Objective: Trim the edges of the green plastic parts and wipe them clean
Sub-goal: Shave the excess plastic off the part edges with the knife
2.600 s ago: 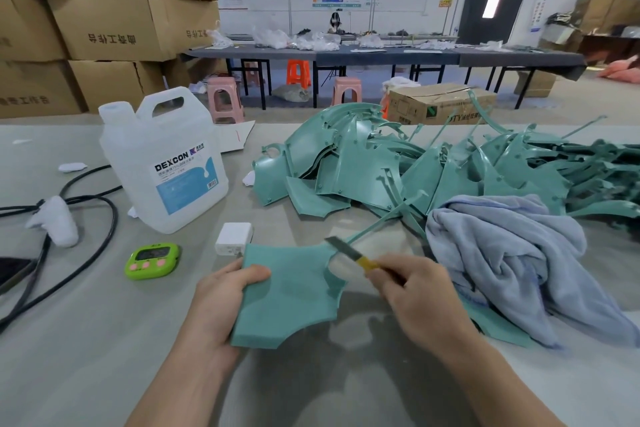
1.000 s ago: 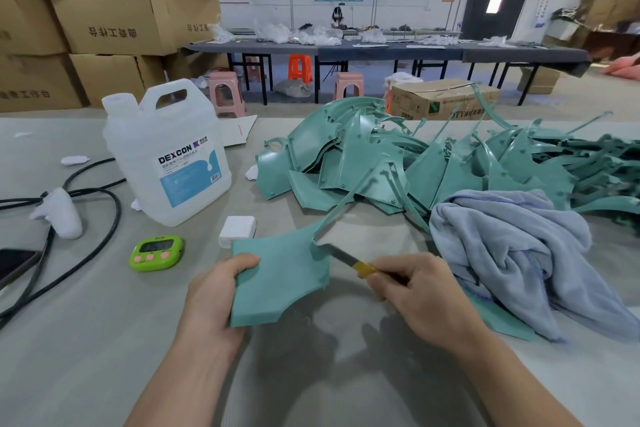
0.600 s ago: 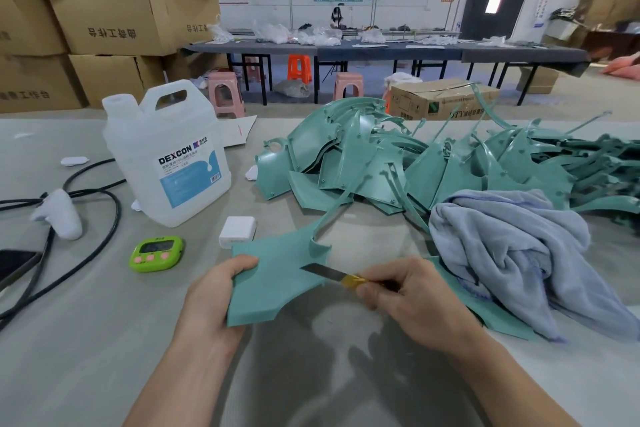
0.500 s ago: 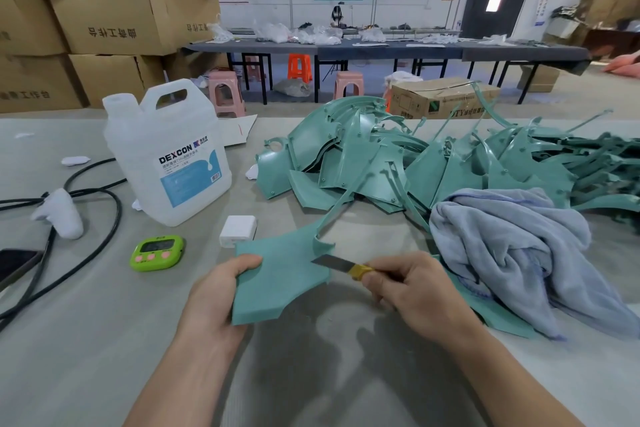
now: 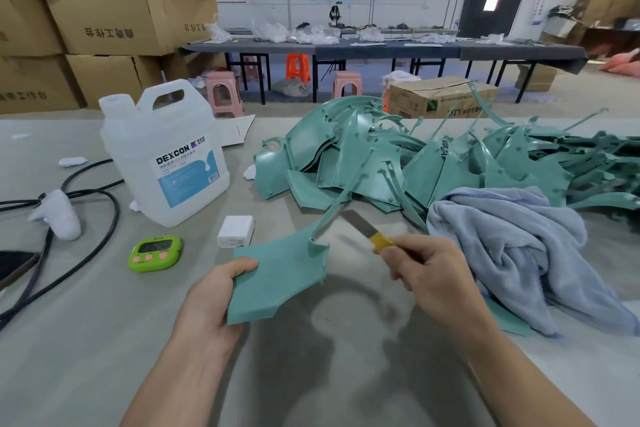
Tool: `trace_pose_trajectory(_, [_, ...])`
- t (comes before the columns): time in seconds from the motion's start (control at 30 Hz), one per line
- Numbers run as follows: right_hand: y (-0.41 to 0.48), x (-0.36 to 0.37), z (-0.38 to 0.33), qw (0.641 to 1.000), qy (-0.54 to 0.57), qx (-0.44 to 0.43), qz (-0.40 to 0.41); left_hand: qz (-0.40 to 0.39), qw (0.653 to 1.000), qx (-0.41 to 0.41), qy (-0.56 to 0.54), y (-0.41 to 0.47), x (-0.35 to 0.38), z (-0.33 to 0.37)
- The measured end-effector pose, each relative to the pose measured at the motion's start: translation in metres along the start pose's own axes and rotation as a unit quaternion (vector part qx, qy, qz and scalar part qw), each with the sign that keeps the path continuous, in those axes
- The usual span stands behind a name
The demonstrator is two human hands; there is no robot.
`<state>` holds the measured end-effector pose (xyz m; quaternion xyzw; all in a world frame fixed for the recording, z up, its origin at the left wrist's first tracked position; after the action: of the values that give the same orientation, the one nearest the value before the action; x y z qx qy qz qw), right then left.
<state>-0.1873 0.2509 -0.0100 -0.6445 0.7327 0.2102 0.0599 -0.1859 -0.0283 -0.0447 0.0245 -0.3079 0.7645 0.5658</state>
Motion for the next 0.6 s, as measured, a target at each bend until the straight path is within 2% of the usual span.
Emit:
trace_pose_trajectory(0.1, [-0.008, 0.017, -0.004, 0.992, -0.005, -0.009, -0.128, -0.001, 1.0, -0.002, -0.002, 0.0, 0.001, 0.0])
trace_pose_trajectory(0.13, [-0.01, 0.02, -0.002, 0.991, -0.036, -0.007, -0.129, -0.004, 1.0, -0.003, -0.002, 0.0, 0.001, -0.001])
trace_pose_trajectory(0.23, [-0.004, 0.011, 0.006, 0.995, -0.098, 0.01, -0.006, -0.008, 1.0, -0.002, -0.015, 0.001, 0.002, -0.002])
trace_pose_trajectory(0.3, [-0.003, 0.003, 0.005, 0.995, -0.089, 0.008, 0.041, -0.019, 0.998, -0.006, -0.053, 0.001, 0.004, -0.002])
trace_pose_trajectory(0.43, [-0.013, 0.015, 0.0, 0.999, -0.049, -0.008, 0.012, -0.055, 0.989, -0.027, -0.134, -0.001, 0.012, -0.004])
trace_pose_trajectory(0.6, [-0.019, 0.028, -0.006, 0.983, -0.18, -0.038, 0.022, -0.091, 0.984, -0.044, -0.149, -0.006, 0.019, -0.006])
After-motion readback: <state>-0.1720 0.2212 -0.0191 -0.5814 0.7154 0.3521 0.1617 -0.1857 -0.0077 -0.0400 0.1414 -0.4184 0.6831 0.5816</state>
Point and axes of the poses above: each hand's wrist, its own y-axis towards the middle knuckle, its own x-axis out of the palm, z = x × y, the point moved 5 cm from there along y, towards the middle knuckle, and after that the axes turned 5 degrees about x, right-handed, at the moved point
